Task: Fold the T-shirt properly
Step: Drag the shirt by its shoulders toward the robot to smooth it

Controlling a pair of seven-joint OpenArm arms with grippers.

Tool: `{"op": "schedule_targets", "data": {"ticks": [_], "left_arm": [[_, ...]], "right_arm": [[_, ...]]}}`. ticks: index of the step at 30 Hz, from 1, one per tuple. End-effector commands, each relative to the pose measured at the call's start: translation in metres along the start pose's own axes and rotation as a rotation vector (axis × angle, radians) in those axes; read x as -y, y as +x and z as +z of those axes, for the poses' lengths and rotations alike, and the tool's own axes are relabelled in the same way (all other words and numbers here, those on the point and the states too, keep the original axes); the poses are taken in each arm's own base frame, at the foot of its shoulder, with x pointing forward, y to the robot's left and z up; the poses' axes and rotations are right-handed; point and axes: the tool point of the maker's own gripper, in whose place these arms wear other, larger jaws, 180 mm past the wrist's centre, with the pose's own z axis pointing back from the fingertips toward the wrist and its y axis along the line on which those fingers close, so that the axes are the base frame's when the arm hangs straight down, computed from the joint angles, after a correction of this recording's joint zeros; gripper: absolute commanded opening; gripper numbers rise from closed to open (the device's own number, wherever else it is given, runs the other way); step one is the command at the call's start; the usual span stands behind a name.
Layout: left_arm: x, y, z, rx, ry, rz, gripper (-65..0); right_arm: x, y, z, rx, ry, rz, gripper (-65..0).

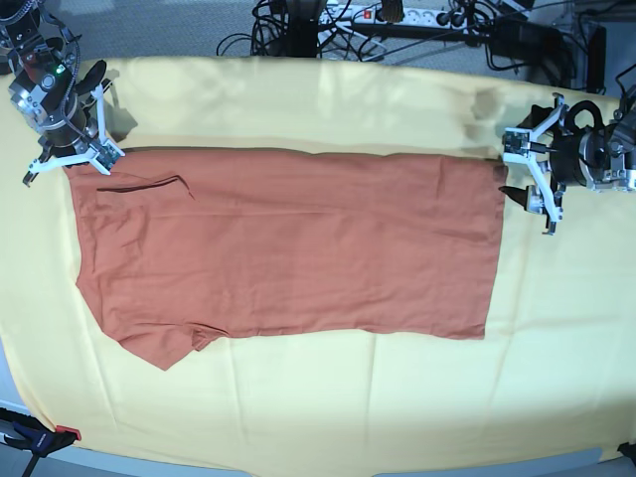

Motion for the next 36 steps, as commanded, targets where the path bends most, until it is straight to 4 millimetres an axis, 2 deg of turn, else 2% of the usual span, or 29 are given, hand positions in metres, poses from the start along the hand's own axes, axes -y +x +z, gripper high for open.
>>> {"op": "schedule_targets", "data": {"ticks": [1,6,13,15,18,19,22,28,32,33,36], "left_arm": [[-0.009,-0.005,0.007,-0.013,0.026,-0.001,-23.0],[-0.005,-0.004,0.000,0.018,0.004,0.022,-23.0],[-0.006,-0.004,-0.016,0.039,0.009,0.069,-24.1],[-0.007,-0.005,-0.016,0.038,0.014,0.070,-32.1],[-0.012,-0.005,-0.016,0.037,0.045,0.075,-58.6],[-0.015,-0.005,-0.015,0.035,0.063,0.078,-65.0],[-0.025,-0.007,-0.015,0.030,0.114,0.085,-65.0],[-0.026,-0.005,-0.014,0.028,0.120,0.081,-65.0],[-0.004,0.003,-0.015,0.048,0.000,0.053,-65.0],[-0.003,0.003,-0.015,0.049,-0.006,0.052,-58.4],[-0.003,0.003,-0.015,0.048,-0.006,0.051,-31.6]], "right_arm": [[0.014,0.002,0.003,0.006,-0.042,0.017,-63.0],[0.014,0.001,0.003,0.004,-0.042,0.017,-48.8],[0.014,0.001,0.003,0.003,-0.042,0.017,-47.9],[0.015,0.001,0.003,0.005,-0.042,0.017,-47.9],[0.017,0.001,0.003,0.006,-0.056,0.004,-48.3],[0.018,0.001,0.003,0.005,-0.061,-0.002,-48.3],[0.018,0.001,0.003,0.005,-0.064,-0.004,-48.3],[0.020,0.002,0.003,0.008,-0.068,-0.005,-48.7],[0.020,0.002,0.003,0.007,-0.066,-0.004,-48.7],[0.020,0.002,0.003,0.006,-0.067,-0.004,-48.7],[0.020,0.002,0.003,0.007,-0.067,-0.005,-48.6]]}}
